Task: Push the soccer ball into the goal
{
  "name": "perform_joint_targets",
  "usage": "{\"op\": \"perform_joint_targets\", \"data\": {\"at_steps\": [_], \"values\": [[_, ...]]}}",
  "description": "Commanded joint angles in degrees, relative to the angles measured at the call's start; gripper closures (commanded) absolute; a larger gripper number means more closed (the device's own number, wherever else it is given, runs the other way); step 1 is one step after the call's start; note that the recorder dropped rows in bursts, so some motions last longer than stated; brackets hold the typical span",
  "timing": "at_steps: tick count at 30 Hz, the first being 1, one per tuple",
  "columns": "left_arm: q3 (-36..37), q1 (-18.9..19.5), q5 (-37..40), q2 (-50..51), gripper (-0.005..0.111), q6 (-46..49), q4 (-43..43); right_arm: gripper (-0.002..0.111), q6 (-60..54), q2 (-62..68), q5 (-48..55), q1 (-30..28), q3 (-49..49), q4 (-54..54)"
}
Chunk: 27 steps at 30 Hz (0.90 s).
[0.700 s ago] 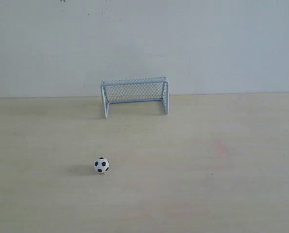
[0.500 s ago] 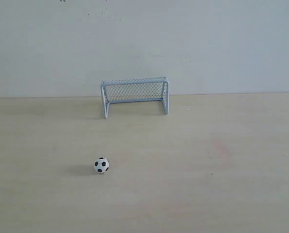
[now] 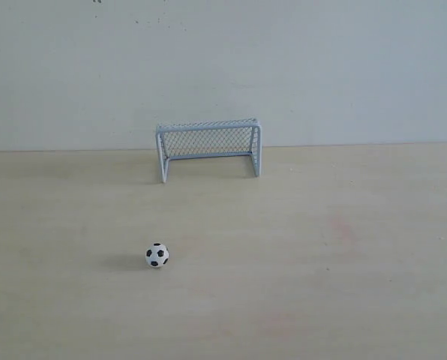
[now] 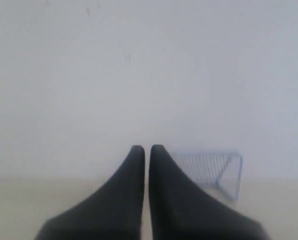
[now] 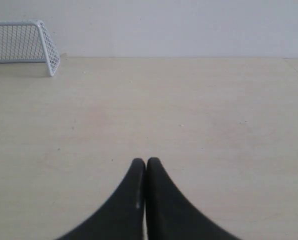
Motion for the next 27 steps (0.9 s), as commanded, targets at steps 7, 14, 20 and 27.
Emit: {"op": "perform_joint_targets", "data": {"at_steps": [7, 14, 20, 27], "values": [[-7.8, 0.1, -10.1, 0.1, 0.102, 6.8, 0.0, 0.108, 0.0, -0.3, -0.6, 0.2, -0.1, 0.1], [-27.7, 0.1, 17.7, 23.4, 0.102, 6.9, 0.2, 0.108, 0.0, -0.3, -0.6, 0.2, -0.1, 0.1], [-29.1, 0.1, 16.8, 38.4, 0.102, 7.2, -0.2, 0.108, 0.0, -0.3, -0.6, 0.2, -0.1, 0.1], [-29.1, 0.1, 12.2, 41.4, 0.102, 5.1, -0.5, 0.108, 0.0, -0.3, -0.6, 0.2, -0.1, 0.1]]}}
